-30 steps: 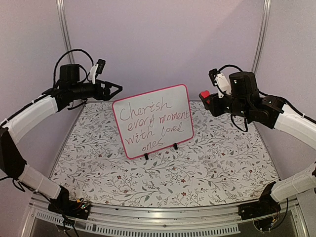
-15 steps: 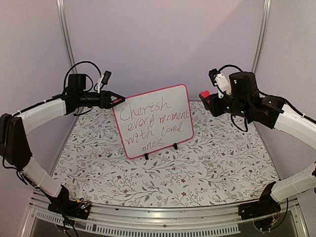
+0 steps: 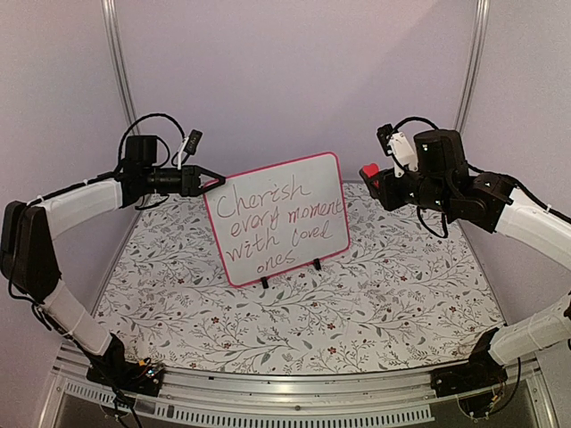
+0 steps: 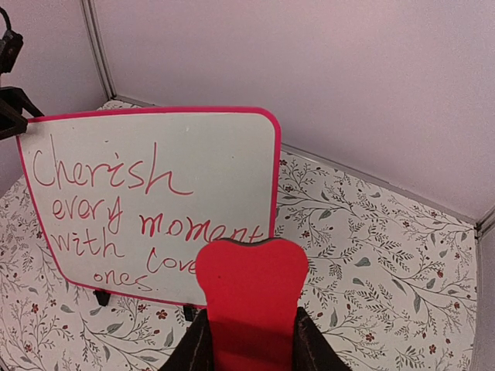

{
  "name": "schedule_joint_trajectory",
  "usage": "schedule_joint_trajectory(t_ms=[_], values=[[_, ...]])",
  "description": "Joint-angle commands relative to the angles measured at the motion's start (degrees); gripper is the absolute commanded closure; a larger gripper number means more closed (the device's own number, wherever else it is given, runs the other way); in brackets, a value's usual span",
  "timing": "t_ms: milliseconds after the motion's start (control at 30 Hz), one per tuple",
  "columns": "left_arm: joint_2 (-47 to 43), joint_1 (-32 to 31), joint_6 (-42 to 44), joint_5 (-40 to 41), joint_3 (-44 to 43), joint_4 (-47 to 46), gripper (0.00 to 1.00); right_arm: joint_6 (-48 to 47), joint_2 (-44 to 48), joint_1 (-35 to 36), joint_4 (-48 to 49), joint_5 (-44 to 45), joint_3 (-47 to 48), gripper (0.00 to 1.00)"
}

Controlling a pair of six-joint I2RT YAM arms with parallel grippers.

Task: Erase the whiteboard
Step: Hold the whiteboard at the center of the board.

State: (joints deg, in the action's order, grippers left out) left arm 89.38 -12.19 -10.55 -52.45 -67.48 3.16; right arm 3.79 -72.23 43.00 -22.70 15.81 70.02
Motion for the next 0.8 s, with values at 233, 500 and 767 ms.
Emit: schedule_joint_trajectory(t_ms=[233, 500, 767], values=[[0.42, -1.25, -0.11, -0.56, 1.24, -1.73, 0.66, -0.1, 0.81, -0.38, 0.38, -0.9, 0.31, 0.7], [0.82, -1.83, 0.2, 0.4, 1.04, -0.52, 0.75, -0.03, 0.84, -0.38, 0.46, -0.81, 0.13, 0.7], [1.81, -1.91, -0.06, 0.03, 0.48, 0.02, 0.85, 0.12, 0.95, -0.38, 0.64, -0.7, -0.11, 0.7]])
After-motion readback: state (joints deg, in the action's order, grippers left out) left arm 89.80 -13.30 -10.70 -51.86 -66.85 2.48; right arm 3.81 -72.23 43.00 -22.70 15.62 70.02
